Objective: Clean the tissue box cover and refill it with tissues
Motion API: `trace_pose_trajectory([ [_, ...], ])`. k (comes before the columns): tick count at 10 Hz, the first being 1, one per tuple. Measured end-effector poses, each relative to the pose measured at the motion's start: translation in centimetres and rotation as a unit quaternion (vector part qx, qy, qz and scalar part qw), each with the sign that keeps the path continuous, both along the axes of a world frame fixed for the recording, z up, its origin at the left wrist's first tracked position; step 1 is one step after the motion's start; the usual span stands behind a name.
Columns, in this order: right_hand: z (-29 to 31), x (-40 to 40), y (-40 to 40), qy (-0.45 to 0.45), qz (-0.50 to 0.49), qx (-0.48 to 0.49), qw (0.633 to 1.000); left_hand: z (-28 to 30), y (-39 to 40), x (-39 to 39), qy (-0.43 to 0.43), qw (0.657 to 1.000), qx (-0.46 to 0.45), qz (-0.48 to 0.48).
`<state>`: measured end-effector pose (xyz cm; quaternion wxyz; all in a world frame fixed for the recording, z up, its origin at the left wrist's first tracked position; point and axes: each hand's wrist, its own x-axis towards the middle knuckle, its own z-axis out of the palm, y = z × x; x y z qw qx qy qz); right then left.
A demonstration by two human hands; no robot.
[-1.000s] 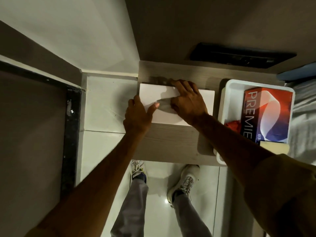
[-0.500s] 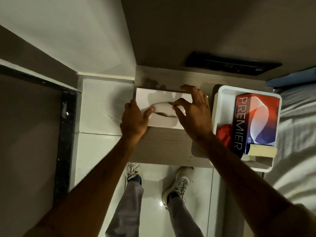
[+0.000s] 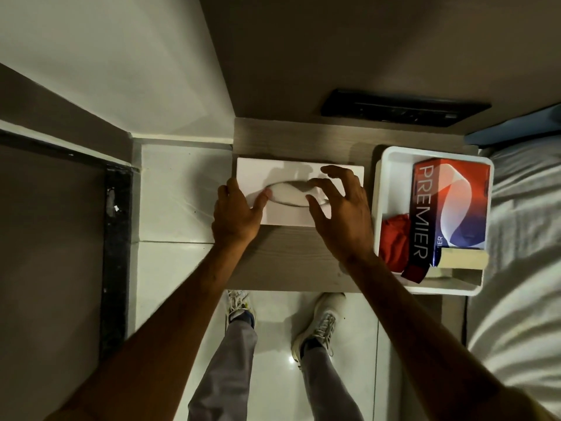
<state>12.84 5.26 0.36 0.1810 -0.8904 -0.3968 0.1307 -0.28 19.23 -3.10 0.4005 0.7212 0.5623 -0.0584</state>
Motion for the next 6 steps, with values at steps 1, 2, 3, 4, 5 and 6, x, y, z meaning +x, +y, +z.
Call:
trace_pose_trajectory([
  [1, -0.1, -0.1, -1.1, 0.009, -0.027, -0.001, 1.0, -0.2, -0.2, -0.2, -0.047, 0.999, -0.006, 0.021],
  [2, -0.7, -0.1, -3.0, 0.023, -0.082, -0.008, 0.996, -0.5, -1.0, -1.4, -0.1, 0.994, 0.002, 0.032],
  [3, -1.3, -0.8, -4.9, 0.044, -0.11, -0.067, 0.991, -0.5, -2.0, -2.6, -0.148, 0.989, 0.012, 0.019],
  [4, -2.2, -1.8, -5.8, 0.049, -0.104, -0.084, 0.99, -0.9, -2.1, -3.2, -0.149, 0.989, 0.021, 0.006],
  [5, -2.2, -2.0, -5.9, 0.036, -0.111, -0.079, 0.99, -0.6, -1.7, -3.0, -0.132, 0.991, 0.031, -0.019],
  [6, -2.4, -2.5, -6.0, 0.04, -0.109, -0.082, 0.99, -0.7, -1.5, -3.1, -0.125, 0.991, 0.029, -0.046],
])
